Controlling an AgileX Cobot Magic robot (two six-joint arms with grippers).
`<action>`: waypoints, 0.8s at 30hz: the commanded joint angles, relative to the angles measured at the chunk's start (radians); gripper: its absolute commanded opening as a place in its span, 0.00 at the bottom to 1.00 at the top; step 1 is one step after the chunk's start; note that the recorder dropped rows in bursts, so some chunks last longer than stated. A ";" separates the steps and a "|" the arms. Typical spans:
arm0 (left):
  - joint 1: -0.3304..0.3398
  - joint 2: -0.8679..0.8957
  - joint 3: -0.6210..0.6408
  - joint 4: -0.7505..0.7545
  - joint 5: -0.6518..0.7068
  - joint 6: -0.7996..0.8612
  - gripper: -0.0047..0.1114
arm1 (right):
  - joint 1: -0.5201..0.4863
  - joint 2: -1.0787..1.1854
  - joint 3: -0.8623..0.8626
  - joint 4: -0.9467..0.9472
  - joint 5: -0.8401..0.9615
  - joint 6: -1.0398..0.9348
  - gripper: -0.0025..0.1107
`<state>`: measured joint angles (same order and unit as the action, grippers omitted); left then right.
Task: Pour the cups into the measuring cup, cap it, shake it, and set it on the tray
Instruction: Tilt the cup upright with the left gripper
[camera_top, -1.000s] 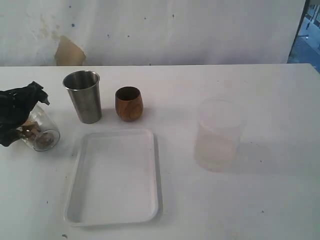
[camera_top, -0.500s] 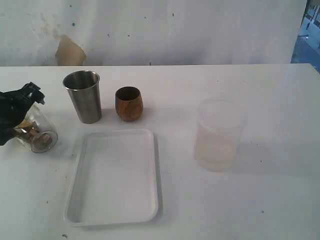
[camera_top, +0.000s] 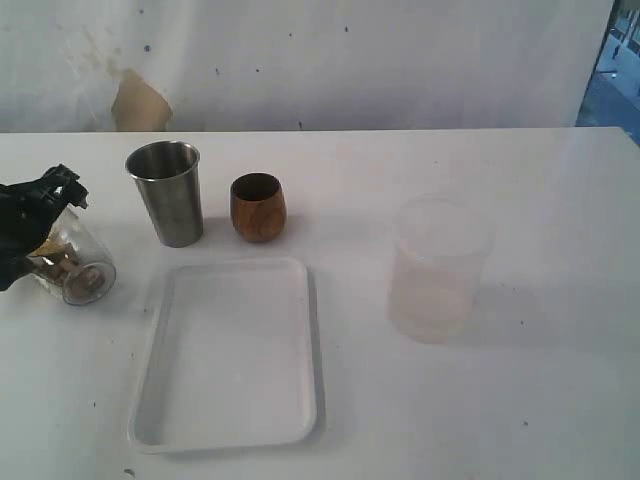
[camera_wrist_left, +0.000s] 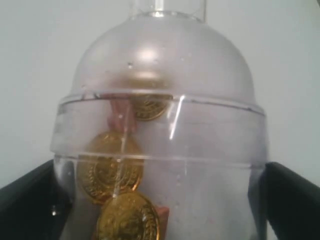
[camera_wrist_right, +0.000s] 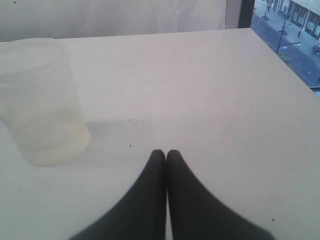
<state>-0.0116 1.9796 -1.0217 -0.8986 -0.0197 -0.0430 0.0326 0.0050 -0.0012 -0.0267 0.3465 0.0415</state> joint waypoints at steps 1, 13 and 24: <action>-0.001 0.027 0.020 -0.005 0.035 -0.008 0.94 | -0.004 -0.005 0.001 -0.003 -0.004 0.000 0.02; -0.001 0.027 0.020 0.010 0.073 -0.003 0.46 | -0.004 -0.005 0.001 -0.003 -0.004 0.000 0.02; 0.012 -0.065 0.020 0.081 0.127 0.151 0.04 | -0.004 -0.005 0.001 -0.003 -0.004 0.000 0.02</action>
<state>-0.0018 1.9488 -1.0191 -0.8675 0.0723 0.0216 0.0326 0.0050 -0.0012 -0.0267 0.3465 0.0415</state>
